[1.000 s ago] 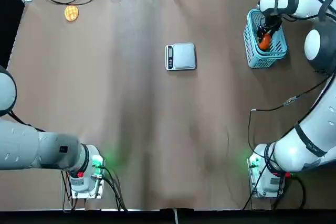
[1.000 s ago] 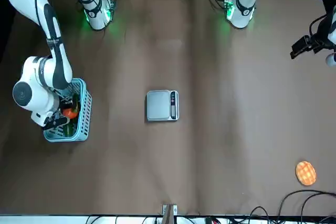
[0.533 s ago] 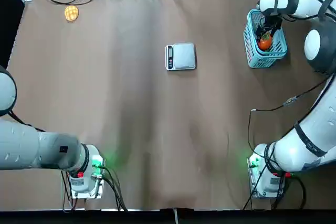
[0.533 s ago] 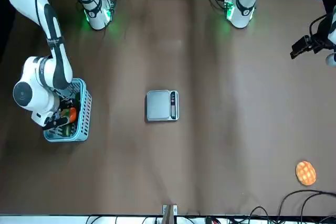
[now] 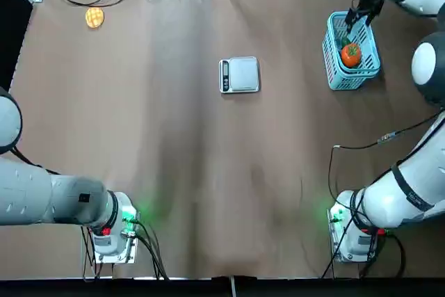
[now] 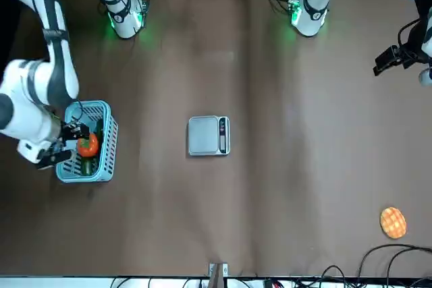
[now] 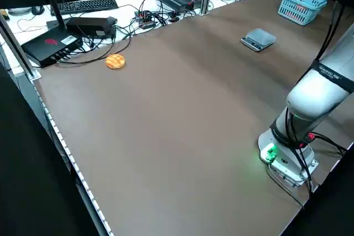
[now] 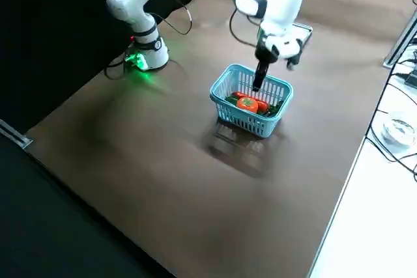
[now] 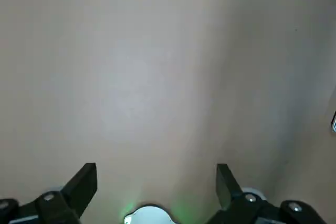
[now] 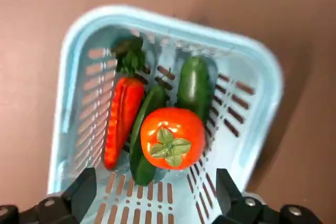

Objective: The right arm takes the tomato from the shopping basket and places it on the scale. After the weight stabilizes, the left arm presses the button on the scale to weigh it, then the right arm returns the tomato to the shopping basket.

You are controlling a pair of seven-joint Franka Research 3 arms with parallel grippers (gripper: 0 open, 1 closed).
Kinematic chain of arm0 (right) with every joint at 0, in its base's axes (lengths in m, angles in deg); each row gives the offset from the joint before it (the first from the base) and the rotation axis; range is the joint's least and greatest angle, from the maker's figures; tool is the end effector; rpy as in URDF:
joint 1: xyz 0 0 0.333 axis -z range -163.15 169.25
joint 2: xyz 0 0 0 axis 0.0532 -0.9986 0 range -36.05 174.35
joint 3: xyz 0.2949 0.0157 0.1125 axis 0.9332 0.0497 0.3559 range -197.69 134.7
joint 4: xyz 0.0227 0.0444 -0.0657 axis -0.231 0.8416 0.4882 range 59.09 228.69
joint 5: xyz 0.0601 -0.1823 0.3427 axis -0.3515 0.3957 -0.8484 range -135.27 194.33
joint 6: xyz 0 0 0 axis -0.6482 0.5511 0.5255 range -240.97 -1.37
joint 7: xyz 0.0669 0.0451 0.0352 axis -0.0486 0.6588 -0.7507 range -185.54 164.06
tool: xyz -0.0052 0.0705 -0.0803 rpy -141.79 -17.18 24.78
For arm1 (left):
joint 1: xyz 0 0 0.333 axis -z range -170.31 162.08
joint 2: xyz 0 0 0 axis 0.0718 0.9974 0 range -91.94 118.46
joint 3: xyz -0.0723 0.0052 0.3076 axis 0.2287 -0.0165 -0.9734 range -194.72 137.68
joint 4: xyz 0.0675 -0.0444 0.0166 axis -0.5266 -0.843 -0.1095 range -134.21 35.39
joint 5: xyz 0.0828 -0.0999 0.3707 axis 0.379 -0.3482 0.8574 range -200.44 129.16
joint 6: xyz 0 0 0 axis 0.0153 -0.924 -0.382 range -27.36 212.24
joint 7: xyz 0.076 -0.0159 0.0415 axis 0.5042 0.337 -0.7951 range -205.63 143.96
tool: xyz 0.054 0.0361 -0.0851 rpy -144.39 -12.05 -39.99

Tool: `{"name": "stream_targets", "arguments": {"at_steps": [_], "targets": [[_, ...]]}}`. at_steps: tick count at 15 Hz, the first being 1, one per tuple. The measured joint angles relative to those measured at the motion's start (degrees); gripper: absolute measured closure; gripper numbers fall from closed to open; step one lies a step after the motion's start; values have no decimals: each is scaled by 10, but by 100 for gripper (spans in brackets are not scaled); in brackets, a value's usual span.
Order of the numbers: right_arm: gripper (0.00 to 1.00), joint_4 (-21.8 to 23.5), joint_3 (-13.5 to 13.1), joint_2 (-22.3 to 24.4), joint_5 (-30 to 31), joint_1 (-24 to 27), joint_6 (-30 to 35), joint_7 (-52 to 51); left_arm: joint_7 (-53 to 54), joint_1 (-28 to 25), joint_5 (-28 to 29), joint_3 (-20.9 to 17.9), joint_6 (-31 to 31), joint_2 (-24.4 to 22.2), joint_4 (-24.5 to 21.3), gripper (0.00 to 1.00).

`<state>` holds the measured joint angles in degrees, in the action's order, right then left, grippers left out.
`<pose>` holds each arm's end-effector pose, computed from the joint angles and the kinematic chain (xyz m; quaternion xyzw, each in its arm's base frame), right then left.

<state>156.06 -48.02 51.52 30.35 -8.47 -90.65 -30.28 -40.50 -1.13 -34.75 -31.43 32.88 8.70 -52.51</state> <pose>0.6181 -0.0437 0.3708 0.9884 0.1335 -0.0626 0.0372 0.5204 0.0021 0.6229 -0.9957 -0.0837 0.0396 0.0091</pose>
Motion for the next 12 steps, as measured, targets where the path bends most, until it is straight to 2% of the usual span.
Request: {"name": "stream_targets", "arguments": {"at_steps": [3, 4, 6, 12], "targets": [[0, -66, 0, 13, 0, 0, 54, 0, 0, 0, 0, 0, 0, 0, 0, 0], [0, -116, 0, 22, 0, 0, 95, 0, 0, 0, 0, 0, 0, 0, 0, 0], [0, -157, 0, 36, 0, 0, 128, 0, 0, 0, 0, -1, 0, 0, 0, 0], [0, -222, 1, 73, 0, 0, 234, 5, 0, 0, 0, -2, 0, 0, 0, 0]]}}
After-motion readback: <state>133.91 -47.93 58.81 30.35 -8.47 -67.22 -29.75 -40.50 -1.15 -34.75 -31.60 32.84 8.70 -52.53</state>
